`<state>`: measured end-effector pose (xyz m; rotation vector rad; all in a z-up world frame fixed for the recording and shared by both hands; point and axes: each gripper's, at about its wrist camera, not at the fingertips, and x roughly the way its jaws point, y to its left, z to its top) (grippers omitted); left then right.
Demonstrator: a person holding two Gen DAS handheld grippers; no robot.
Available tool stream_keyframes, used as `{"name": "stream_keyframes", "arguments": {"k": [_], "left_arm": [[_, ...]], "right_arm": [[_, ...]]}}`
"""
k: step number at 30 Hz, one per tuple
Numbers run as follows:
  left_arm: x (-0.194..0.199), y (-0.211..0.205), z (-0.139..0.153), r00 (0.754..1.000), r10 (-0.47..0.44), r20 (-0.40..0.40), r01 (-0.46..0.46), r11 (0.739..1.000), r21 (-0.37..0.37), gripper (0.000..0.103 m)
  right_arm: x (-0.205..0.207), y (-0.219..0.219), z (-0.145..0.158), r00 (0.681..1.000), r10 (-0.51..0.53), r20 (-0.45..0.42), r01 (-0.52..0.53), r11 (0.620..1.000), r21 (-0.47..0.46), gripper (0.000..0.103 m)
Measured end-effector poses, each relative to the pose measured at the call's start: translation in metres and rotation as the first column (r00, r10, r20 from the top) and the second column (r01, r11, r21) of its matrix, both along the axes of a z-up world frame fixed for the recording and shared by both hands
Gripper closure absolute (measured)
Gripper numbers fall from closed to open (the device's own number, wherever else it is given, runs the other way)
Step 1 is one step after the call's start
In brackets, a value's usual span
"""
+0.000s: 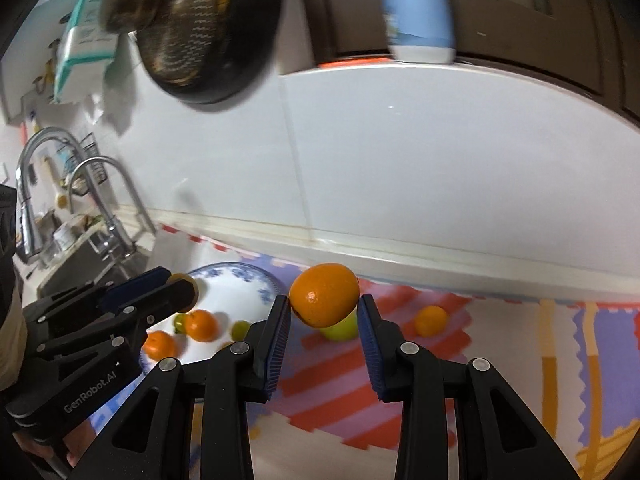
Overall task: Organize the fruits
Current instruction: 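Carry the tan fruit onto the plate with the left tool while the right tool releases its orange there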
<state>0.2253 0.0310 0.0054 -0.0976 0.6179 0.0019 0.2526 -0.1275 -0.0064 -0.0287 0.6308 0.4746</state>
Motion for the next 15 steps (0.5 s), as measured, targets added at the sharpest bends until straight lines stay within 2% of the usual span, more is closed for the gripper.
{"name": "stream_keyframes", "arguments": {"k": [8,15], "left_arm": [[0.008,0.043,-0.007,0.998,0.047,-0.033,-0.046,0.999,0.027,0.077],[0.038,0.070,-0.032,0.991,0.042,-0.124,-0.039,0.999,0.021,0.077]], "right_arm": [[0.017,0.056,-0.005,0.991,0.134,-0.020,-0.135,0.990,-0.039,0.067],[0.043,0.095,-0.029,0.971,0.215,-0.103,-0.224,0.971,-0.083,0.067]]}}
